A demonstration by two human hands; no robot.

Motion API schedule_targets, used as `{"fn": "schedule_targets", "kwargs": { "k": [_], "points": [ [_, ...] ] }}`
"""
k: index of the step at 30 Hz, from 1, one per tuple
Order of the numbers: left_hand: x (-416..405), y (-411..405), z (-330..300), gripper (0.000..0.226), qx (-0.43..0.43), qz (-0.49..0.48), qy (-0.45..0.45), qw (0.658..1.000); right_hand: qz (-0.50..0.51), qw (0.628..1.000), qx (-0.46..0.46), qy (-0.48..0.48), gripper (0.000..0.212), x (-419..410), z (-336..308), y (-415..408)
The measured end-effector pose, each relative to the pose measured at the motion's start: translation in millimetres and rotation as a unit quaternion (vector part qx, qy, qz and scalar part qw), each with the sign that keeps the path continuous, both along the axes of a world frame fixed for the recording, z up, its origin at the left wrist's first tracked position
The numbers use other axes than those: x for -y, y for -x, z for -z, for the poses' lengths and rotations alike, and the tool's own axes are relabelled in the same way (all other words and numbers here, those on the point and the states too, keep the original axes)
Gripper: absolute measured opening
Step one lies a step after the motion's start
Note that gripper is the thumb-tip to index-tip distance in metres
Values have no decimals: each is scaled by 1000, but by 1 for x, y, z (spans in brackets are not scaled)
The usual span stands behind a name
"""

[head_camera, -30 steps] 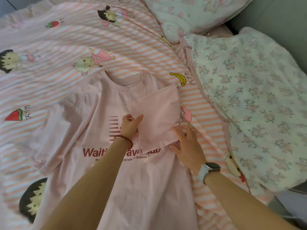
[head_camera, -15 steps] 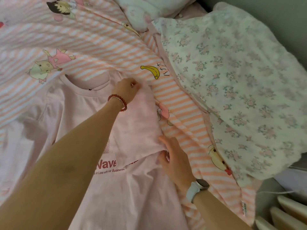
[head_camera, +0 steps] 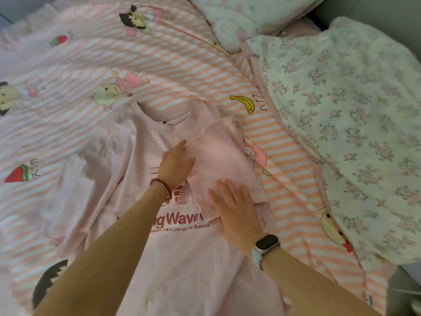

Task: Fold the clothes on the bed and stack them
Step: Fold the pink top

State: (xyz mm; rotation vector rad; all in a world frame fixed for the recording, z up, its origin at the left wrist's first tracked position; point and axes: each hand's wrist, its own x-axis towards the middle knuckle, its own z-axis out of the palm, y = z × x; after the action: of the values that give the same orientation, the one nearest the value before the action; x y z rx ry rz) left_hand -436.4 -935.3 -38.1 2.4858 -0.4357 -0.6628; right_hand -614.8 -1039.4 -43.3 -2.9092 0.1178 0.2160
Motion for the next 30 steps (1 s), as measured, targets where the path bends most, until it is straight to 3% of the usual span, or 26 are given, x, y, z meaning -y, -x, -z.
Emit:
{"fn": "schedule_targets", "kwargs": {
  "k": [3, 5, 7, 9, 11, 13, 15, 17, 20, 23, 25, 27, 30],
  "points": [
    [-2, -9, 3, 65, -53, -29, 3, 998, -7, 999, -41, -5, 72, -2, 2, -11],
    [5, -16, 4, 67, -55, -28, -38, 997, -6, 999, 34, -22, 54, 0, -6, -11],
    [11, -17, 2, 59, -41, -44, -89, 994, -5, 992, 105, -63, 49, -3, -21, -10],
    [10, -18, 0, 37, -28, -47, -115, 992, -19, 986, 131, -100, 53, -11, -30, -6],
    [-1, -20, 0, 20, -8, -39, -106, 994, -61, 990, 86, -89, 52, -23, -27, 6],
    [-16, -24, -1, 10, -19, -70, -41, 997, -100, 994, -6, -54, 47, -28, -17, 14],
    [-27, -25, -4, 25, -45, -72, -2, 996, -102, 990, -90, -35, 46, -31, -17, 12],
    [-28, -22, -5, 51, -59, -34, -19, 997, -78, 993, -86, -32, 46, -36, -22, 7],
    [-20, -15, -4, 45, -14, -3, -42, 999, -59, 996, -55, -45, 49, -46, -29, 0],
    [-25, -13, -15, 30, -6, -115, 56, 992, -63, 992, -99, -45, 54, -51, -26, -8],
    [-43, -10, -22, 32, 8, -185, 95, 978, -80, 981, -170, -43, 65, -53, -26, -15],
    [-72, -3, -25, 39, 90, -233, 56, 967, -77, 974, -209, -43, 69, -56, -23, -24],
    [-133, 11, -25, 49, 179, -342, -59, 921, -30, 985, -167, -42, 52, -74, -27, -33]
  ]
}}
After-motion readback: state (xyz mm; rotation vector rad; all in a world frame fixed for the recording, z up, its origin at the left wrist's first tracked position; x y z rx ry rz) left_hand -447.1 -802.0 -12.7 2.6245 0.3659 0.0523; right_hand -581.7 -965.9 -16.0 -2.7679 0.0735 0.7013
